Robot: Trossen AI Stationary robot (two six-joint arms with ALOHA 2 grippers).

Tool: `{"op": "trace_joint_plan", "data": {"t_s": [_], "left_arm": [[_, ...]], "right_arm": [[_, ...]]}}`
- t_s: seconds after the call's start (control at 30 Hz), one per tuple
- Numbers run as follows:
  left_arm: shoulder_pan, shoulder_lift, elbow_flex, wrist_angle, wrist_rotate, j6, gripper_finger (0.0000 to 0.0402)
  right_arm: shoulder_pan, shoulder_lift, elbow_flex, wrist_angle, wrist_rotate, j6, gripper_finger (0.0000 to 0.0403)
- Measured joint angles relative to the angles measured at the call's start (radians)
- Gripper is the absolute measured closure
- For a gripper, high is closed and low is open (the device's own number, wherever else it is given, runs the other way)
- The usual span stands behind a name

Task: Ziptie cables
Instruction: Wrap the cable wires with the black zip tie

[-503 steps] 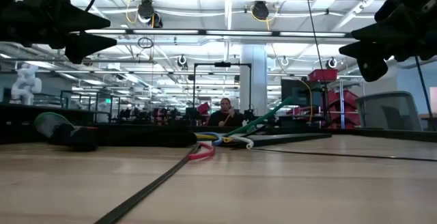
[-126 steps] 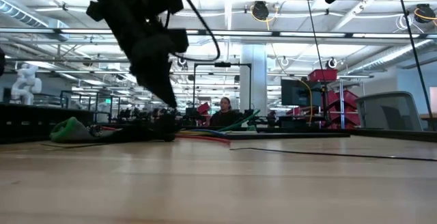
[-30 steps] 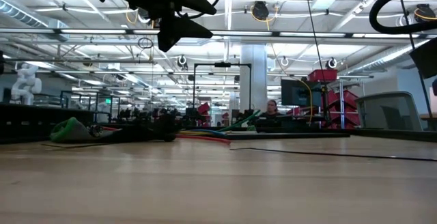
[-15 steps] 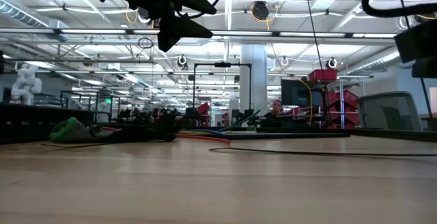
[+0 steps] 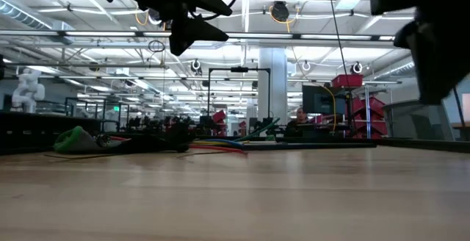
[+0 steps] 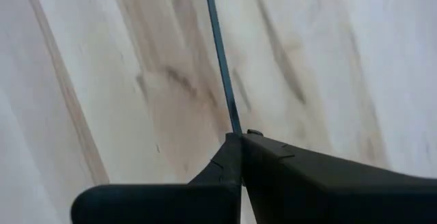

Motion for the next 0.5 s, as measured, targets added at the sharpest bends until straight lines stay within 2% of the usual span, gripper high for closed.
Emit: {"op": "trace_joint_plan", "data": {"t_s": [0.3,0.5], "left_arm": [[0.009,-0.042,0.000,-0.209,0.003,0.164,0.0197],[0.043,-0.124,0.000,-0.277,-0.006,0.192,0.0197]], "right_arm": [[-0.031,-0.112,0.003,0.022,0.043,0.005,0.0403],[-0.045,-0.164,0.003,0.086,0.097,0.020,0.0403]]}}
